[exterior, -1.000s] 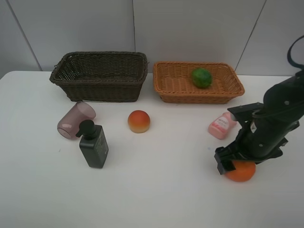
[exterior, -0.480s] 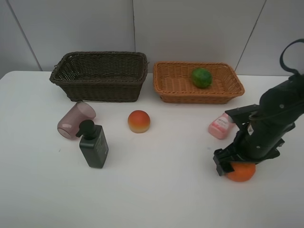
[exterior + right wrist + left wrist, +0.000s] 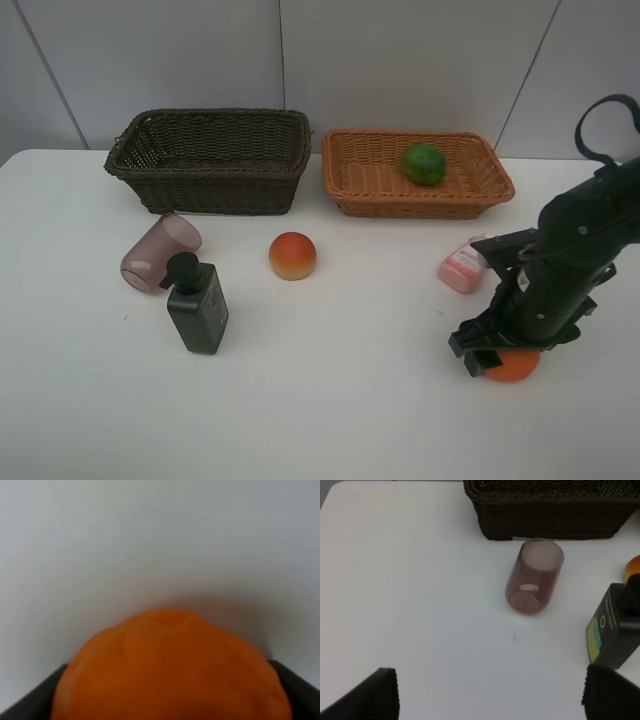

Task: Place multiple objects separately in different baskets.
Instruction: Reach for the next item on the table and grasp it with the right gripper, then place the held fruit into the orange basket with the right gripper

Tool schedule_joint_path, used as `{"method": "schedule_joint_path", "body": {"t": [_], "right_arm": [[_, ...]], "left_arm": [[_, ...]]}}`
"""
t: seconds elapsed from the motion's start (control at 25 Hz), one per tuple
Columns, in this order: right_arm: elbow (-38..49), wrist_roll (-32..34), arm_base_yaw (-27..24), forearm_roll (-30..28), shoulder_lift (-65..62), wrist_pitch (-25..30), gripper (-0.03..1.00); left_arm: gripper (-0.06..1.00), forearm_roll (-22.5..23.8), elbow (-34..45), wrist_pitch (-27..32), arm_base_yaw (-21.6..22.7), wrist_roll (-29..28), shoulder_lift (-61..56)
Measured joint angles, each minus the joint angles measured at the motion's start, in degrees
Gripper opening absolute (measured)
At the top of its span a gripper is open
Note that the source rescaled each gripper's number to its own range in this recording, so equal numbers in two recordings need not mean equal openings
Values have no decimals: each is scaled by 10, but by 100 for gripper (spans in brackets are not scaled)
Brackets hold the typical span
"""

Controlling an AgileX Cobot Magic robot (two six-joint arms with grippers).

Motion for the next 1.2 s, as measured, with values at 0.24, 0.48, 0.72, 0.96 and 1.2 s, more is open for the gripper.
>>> {"method": "schedule_joint_path", "body": {"t": [0.24,0.48,0.72,0.96,1.2], "right_arm": [[0,0,0,-1,0,0,50],[0,0,0,-1,0,0,50],[0,0,0,-1,0,0,50],[0,0,0,-1,0,0,50],[0,0,0,-1,-2,0,50]], "left_arm": [[91,0,0,0,0,0,0],[91,0,0,0,0,0,0],[91,0,0,0,0,0,0],[91,0,0,0,0,0,0],[91,0,0,0,0,0,0]]}}
